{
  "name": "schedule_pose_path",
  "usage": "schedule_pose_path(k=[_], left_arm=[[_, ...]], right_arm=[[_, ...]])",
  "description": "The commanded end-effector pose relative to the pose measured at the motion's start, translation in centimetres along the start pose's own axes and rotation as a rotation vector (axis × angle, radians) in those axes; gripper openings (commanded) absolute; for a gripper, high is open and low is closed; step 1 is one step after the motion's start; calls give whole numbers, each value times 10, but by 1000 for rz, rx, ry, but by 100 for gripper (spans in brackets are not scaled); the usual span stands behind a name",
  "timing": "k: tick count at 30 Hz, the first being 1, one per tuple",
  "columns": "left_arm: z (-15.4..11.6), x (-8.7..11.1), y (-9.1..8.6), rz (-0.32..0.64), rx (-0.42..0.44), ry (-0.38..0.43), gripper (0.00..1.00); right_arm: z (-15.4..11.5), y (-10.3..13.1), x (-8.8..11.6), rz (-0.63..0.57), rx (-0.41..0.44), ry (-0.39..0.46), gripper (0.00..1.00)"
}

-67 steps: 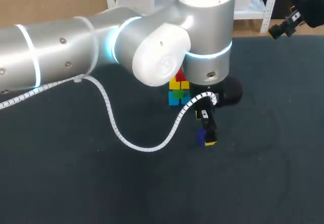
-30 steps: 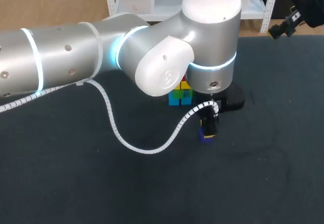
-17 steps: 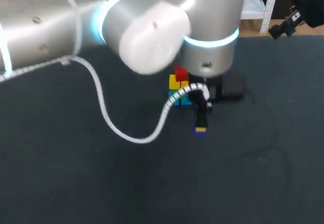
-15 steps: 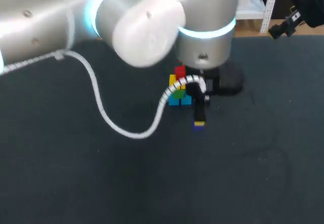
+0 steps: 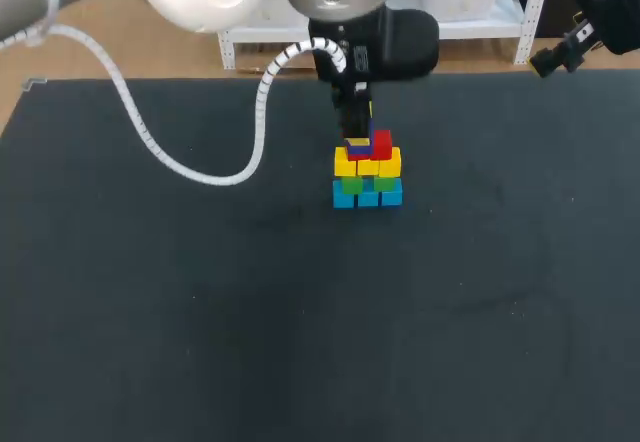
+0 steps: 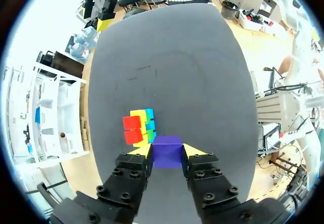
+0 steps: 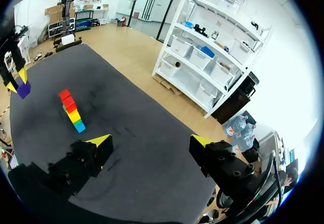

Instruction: Place the blue cubes, place green cubes on the blue cubes, place the yellow cubes on the green cubes, then place the red cubes on the yellow cubes, and place purple cube on the red cubes.

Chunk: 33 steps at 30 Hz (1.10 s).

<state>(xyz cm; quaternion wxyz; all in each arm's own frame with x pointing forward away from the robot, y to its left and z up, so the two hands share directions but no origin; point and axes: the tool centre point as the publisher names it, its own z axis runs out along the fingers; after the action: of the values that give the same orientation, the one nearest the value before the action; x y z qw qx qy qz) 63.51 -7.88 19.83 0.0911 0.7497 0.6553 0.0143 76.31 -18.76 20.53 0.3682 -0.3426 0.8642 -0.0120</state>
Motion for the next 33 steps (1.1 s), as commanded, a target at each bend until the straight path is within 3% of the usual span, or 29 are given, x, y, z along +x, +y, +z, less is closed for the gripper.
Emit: schedule_pose_path(k=[1, 9, 20, 33], left_arm=[[11, -12, 26, 19, 18, 38, 0], [35, -16, 50, 27, 9, 74, 0], [59, -5, 69, 59, -9, 132, 4], [73, -1, 86, -32, 25, 131, 1]], right_arm=[[0, 1, 1, 1, 7, -3, 100], [0, 1, 1, 1, 7, -3, 100], [0, 1, 1, 1, 7, -3, 100], [0, 1, 1, 1, 7, -3, 100]])
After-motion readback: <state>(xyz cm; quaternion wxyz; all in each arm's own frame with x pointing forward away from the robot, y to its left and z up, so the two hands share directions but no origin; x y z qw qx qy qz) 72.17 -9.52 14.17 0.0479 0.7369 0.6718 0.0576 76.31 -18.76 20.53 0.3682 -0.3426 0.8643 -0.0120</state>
